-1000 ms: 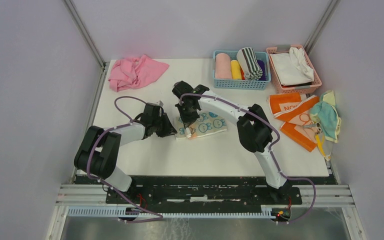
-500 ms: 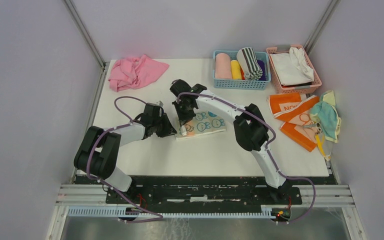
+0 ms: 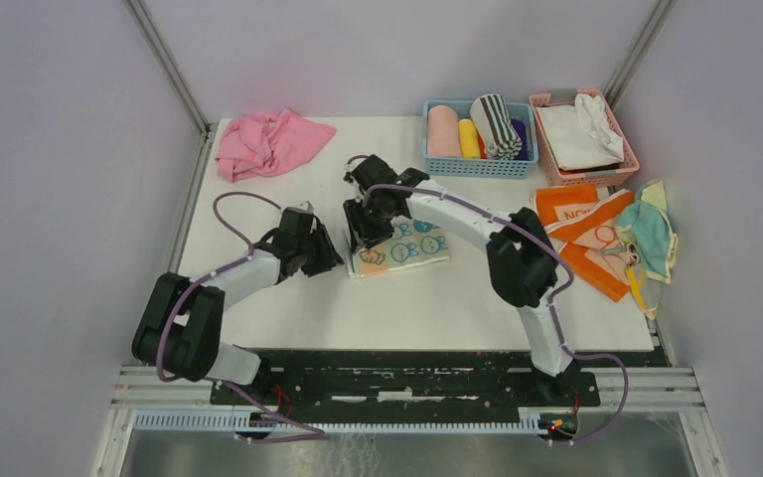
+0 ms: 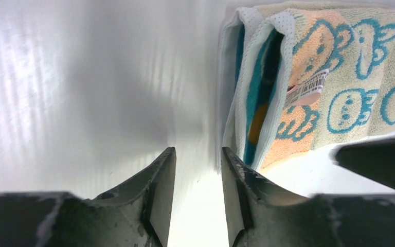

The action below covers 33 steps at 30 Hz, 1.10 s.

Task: Roll the towels
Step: Fold the towel at the center of the board.

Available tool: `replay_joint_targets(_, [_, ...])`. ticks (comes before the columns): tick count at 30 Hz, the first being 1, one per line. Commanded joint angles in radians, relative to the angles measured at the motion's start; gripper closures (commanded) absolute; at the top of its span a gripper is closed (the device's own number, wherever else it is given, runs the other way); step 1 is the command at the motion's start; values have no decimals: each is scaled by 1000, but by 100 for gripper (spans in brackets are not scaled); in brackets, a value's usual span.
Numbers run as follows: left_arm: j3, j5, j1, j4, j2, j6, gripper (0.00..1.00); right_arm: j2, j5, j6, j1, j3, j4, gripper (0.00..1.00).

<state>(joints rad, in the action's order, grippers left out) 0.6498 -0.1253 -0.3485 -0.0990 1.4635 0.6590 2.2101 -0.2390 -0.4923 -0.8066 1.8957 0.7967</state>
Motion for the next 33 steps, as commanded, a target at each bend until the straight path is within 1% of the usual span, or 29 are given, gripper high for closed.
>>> replay_joint_targets(1, [8, 125, -1, -88, -128, 17, 52, -275, -20, 28, 68, -166, -154, 50])
replay_joint_targets(3, [27, 152, -3, -127, -171, 5, 49, -355, -20, 27, 120, -292, -227, 49])
replay_joint_targets(5, [58, 161, -16, -154, -203, 0, 47, -414, -55, 8, 184, -416, -312, 48])
replay_joint_targets(8, [123, 172, -85, -160, -215, 17, 46, -455, -146, -32, 278, -569, -434, 48])
replay_joint_targets(10, [162, 150, -143, -135, -188, 39, 47, -461, -196, -45, 329, -635, -502, 48])
replay_joint_targets(13, [206, 94, -211, -57, -108, 63, 50, -452, -253, -79, 378, -715, -613, 48])
replay_joint_targets(15, [220, 48, -226, -4, -43, 72, 53, -434, -285, -109, 401, -749, -677, 48])
replay_joint_targets(16, [221, 23, -227, 32, -2, 77, 56, -424, -291, -125, 409, -765, -705, 48])
replay_joint_targets(19, [202, 5, -204, 80, 87, 80, 65, -378, -285, -174, 435, -835, -796, 49])
replay_joint_targets(23, [78, -69, -91, 192, 147, 128, 72, -316, -288, -225, 476, -930, -908, 49])
replay_joint_targets(28, [-63, -139, 25, 260, 137, 161, 74, -310, -293, -300, 527, -1049, -1033, 51])
replay_joint_targets(31, [-70, -143, 34, 248, 93, 157, 72, -349, -322, -315, 532, -1058, -1051, 51])
replay_joint_targets(33, [-50, -152, 31, 231, 57, 157, 68, -381, -347, -344, 531, -1047, -1071, 51])
